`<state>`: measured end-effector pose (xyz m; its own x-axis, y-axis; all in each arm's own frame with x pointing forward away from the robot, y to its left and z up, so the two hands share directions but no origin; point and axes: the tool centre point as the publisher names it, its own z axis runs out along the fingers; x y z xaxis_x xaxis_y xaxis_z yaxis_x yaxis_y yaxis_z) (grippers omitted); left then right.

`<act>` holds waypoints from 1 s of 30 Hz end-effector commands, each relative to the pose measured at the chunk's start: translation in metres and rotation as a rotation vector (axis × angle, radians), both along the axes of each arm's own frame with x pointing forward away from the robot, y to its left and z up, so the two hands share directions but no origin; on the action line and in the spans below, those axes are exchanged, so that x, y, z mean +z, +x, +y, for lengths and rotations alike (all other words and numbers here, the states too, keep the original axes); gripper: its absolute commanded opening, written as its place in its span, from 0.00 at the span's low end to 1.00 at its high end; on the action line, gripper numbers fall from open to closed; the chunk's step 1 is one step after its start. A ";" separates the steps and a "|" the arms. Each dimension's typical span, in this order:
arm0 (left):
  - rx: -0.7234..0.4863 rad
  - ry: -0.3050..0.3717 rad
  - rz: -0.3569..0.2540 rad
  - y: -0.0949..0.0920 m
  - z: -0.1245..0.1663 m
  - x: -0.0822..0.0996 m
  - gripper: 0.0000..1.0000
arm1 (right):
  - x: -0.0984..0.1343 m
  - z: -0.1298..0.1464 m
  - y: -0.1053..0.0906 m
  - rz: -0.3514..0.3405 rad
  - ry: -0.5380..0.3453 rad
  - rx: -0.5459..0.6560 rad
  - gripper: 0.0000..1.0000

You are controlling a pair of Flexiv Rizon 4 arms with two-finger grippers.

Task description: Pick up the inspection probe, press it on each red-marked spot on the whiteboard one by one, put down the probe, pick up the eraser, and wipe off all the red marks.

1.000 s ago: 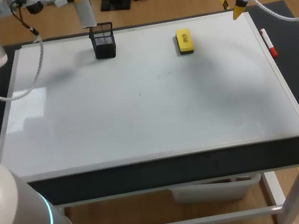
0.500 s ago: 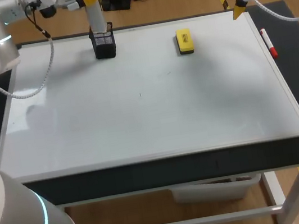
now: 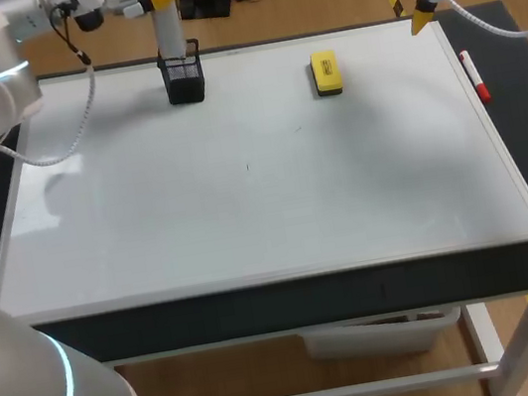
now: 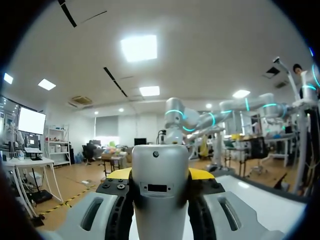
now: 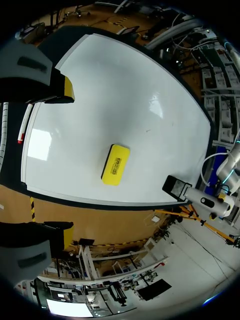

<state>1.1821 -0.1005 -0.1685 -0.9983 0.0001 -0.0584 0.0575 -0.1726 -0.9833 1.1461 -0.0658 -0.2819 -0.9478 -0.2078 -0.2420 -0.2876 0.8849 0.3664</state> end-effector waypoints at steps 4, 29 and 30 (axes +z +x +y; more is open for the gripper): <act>-0.102 -0.004 -0.007 0.014 0.002 -0.010 0.00 | 0.001 0.000 0.000 0.002 -0.004 0.002 1.00; -0.122 -0.003 0.036 0.025 -0.009 -0.047 0.00 | 0.001 0.000 0.000 0.002 -0.004 0.002 1.00; -0.123 -0.001 0.041 0.025 -0.010 -0.050 0.00 | 0.001 0.000 0.000 0.002 -0.004 0.002 1.00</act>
<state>1.1976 -0.1090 -0.2103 -0.9984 -0.0558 0.0080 0.0012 -0.1640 -0.9865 1.1461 -0.0658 -0.2819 -0.9478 -0.2078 -0.2420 -0.2876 0.8849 0.3664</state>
